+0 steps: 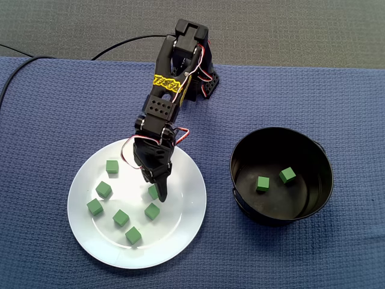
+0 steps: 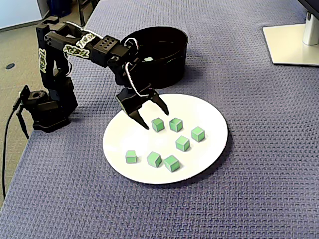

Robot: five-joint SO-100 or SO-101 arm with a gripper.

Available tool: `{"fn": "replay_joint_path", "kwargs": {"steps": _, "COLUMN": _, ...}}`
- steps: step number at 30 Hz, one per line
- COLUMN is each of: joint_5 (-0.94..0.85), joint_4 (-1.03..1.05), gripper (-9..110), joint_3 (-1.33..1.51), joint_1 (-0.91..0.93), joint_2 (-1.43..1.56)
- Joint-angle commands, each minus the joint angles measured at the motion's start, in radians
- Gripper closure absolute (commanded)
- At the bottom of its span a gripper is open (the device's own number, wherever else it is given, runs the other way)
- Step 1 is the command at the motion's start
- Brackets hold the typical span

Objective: Pick up the items on the white plate and put them in the black container.

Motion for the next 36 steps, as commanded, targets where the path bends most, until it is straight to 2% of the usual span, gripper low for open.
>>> {"fn": "replay_joint_path", "kwargs": {"steps": 1, "joint_5": -0.014, "joint_4": -0.052, "gripper": 77, "joint_3": 0.006, "joint_1": -0.011, "joint_2": -0.006}}
{"fn": "replay_joint_path", "kwargs": {"steps": 9, "joint_5": -0.005, "joint_4": -0.067, "gripper": 79, "joint_3": -0.003, "joint_1": -0.048, "joint_2": -0.046}}
{"fn": "replay_joint_path", "kwargs": {"steps": 11, "joint_5": -0.006, "joint_4": -0.071, "gripper": 82, "joint_3": -0.002, "joint_1": -0.054, "joint_2": -0.054}}
{"fn": "replay_joint_path", "kwargs": {"steps": 17, "joint_5": 0.005, "joint_4": -0.08, "gripper": 101, "joint_3": -0.011, "joint_1": -0.057, "joint_2": -0.074}}
{"fn": "replay_joint_path", "kwargs": {"steps": 23, "joint_5": 0.011, "joint_4": -0.057, "gripper": 101, "joint_3": -0.029, "joint_1": -0.043, "joint_2": -0.037}}
{"fn": "replay_joint_path", "kwargs": {"steps": 31, "joint_5": 0.241, "joint_4": 0.215, "gripper": 102, "joint_3": -0.38, "joint_1": 0.017, "joint_2": 0.324}}
{"fn": "replay_joint_path", "kwargs": {"steps": 36, "joint_5": 0.393, "joint_4": 0.29, "gripper": 102, "joint_3": -0.617, "joint_1": -0.12, "joint_2": 0.588}}
